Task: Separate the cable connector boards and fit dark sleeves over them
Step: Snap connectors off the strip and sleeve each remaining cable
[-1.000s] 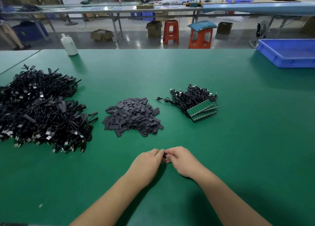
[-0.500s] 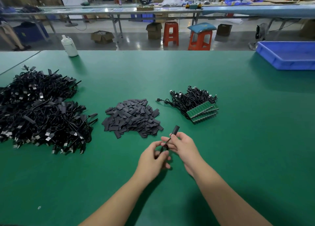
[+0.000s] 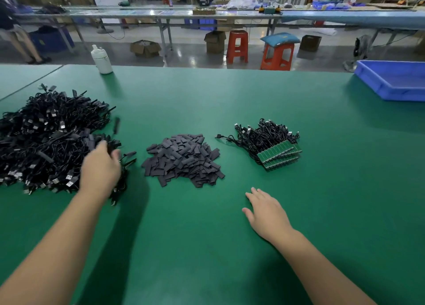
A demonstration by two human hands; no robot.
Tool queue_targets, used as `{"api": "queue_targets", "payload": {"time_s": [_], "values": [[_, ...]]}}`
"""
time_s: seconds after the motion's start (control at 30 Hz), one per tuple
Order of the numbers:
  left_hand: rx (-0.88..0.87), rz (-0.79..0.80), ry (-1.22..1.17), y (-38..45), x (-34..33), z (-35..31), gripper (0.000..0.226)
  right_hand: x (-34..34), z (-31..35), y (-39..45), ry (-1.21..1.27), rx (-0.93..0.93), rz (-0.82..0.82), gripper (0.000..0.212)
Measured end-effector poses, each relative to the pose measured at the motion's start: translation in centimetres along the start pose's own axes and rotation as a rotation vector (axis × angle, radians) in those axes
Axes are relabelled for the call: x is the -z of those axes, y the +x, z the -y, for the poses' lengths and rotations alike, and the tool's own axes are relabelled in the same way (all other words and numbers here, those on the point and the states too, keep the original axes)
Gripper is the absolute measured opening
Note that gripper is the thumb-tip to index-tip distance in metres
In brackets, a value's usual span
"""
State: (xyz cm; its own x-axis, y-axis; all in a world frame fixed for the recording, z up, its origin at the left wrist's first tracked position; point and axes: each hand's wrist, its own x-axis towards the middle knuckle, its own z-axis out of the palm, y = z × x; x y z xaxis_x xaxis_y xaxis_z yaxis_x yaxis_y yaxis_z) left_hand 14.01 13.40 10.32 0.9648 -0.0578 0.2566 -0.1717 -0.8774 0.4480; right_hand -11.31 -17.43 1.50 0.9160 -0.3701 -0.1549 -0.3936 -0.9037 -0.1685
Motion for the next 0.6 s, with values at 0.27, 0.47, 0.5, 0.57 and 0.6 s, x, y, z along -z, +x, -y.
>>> {"api": "queue_targets", "payload": {"time_s": [0.27,0.47,0.5,0.57,0.6], "values": [[0.031,0.083,0.521,2.7,-2.3,0.5,0.068,2.3,0.5,0.9,-0.069,-0.017,0.019,0.038],[-0.291,0.143,-0.005,-7.6,-10.3,-9.0,0.055,7.1,-3.8,5.3,-0.004,-0.107,-0.339,0.042],[-0.330,0.173,-0.011,-9.4,-11.7,-9.9,0.056,7.7,-4.7,6.2,-0.034,-0.102,-0.341,0.055],[-0.424,0.218,0.032,-12.0,-13.8,-10.5,0.056,8.7,-6.4,7.9,-0.161,-0.091,-0.247,0.075],[-0.461,0.221,0.051,-12.6,-14.3,-10.5,0.056,9.0,-7.2,8.8,-0.223,-0.083,-0.173,0.082]]}}
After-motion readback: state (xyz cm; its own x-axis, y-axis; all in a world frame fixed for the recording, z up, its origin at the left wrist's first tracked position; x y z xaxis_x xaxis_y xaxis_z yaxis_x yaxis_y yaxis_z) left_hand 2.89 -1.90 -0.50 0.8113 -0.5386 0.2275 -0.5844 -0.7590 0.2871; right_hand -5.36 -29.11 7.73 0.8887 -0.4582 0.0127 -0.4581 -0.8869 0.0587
